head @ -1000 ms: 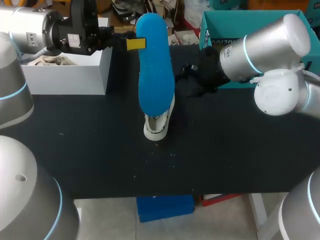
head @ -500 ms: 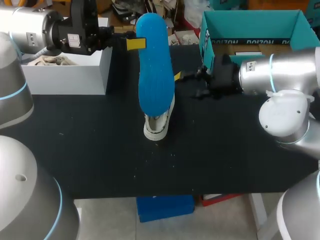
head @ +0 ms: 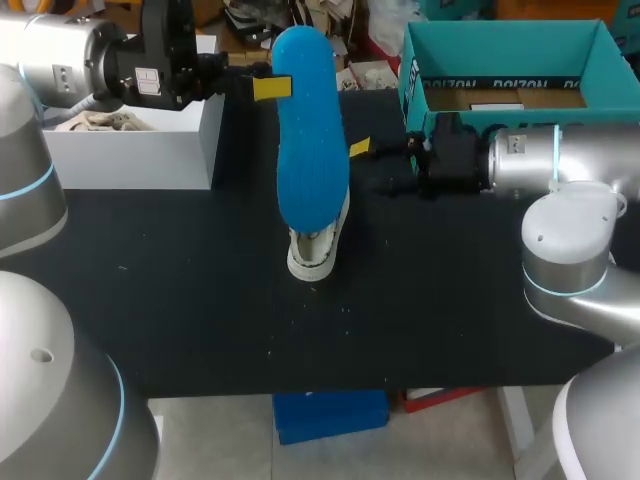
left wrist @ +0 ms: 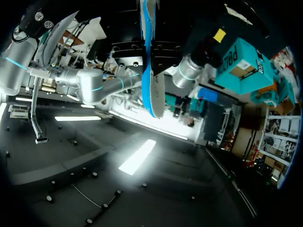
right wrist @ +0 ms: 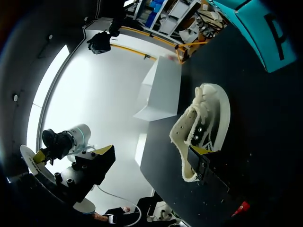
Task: Take the shoe out of the shoebox, open the shoe tongue, remove and reinsert the insole, then place the shoe into the shoebox
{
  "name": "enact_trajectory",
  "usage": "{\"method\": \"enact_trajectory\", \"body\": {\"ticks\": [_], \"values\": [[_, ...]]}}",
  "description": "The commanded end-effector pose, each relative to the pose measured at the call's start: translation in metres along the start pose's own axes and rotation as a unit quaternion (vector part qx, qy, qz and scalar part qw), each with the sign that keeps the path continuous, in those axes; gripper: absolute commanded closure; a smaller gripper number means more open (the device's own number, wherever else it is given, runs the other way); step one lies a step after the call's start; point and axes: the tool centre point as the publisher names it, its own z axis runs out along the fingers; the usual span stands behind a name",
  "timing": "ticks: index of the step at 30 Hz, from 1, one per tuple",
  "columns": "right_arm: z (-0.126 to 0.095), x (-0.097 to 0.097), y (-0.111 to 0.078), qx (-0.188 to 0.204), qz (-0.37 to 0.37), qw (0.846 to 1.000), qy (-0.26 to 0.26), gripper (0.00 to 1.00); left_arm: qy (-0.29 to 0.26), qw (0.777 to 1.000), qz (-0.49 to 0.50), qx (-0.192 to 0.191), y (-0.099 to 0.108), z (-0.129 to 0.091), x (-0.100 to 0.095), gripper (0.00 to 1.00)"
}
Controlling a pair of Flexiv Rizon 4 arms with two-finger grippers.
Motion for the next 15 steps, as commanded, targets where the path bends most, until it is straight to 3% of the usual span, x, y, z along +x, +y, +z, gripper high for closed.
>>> {"method": "enact_trajectory", "body": {"ticks": [1, 3, 4, 9, 15], "values": [[0.001, -0.002, -0.001, -0.001, 0.0, 1.0, 0.012, 0.0, -0.001, 1.0, 0.001, 0.0, 0.001, 0.001, 0.0, 1.0], [0.001, -0.002, -0.001, -0.001, 0.0, 1.0, 0.012, 0.0, -0.02, 0.993, 0.112, -0.037, -0.004, 0.003, 0.001, 1.0], [0.001, -0.002, -0.001, -0.001, 0.0, 1.0, 0.012, 0.0, -0.022, 0.985, 0.166, -0.036, -0.006, 0.005, 0.003, 1.0], [0.001, -0.002, -0.001, -0.001, 0.0, 1.0, 0.012, 0.0, -0.024, 0.908, 0.406, -0.1, 0.003, 0.009, 0.021, 1.0], [0.001, -0.002, -0.001, -0.001, 0.0, 1.0, 0.012, 0.0, -0.028, 0.837, 0.533, -0.123, 0.031, 0.013, 0.04, 1.0]]}}
